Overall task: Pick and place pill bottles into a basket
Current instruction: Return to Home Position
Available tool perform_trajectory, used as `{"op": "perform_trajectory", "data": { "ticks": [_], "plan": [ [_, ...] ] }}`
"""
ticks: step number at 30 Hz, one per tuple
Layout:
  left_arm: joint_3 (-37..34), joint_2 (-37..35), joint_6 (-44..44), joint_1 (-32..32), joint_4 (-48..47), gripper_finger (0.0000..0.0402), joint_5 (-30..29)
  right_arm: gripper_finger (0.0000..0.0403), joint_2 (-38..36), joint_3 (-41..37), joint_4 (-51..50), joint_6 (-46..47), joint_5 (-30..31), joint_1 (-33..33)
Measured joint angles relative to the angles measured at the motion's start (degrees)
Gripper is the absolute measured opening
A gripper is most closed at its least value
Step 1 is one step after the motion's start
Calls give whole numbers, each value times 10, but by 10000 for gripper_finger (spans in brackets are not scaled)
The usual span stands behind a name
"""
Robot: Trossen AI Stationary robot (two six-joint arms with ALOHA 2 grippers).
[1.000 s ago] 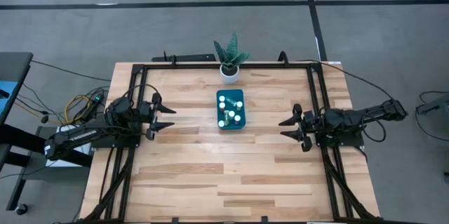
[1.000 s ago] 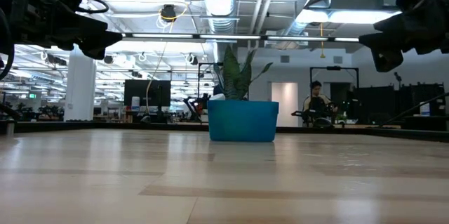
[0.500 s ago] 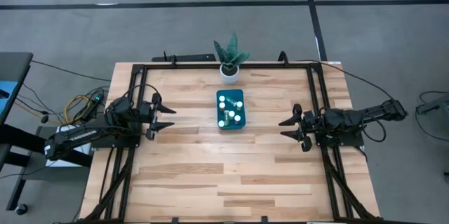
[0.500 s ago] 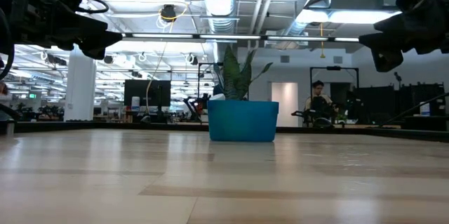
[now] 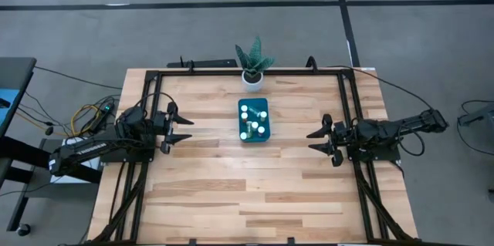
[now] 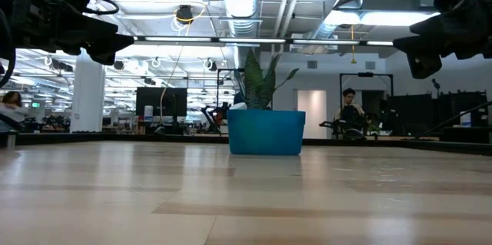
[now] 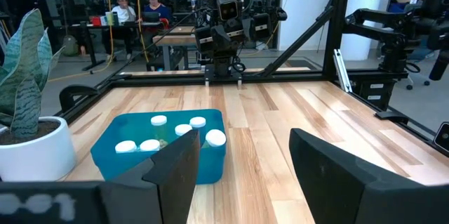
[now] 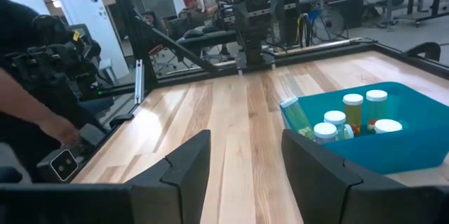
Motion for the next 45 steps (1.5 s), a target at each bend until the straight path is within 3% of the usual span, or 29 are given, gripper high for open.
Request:
{"op": "perform_trajectory", "data": {
  "ticks": [45],
  "plan": [
    [0,0,0,-9,0,213,0,170,0,0,0,0,0,0]
  ]
}}
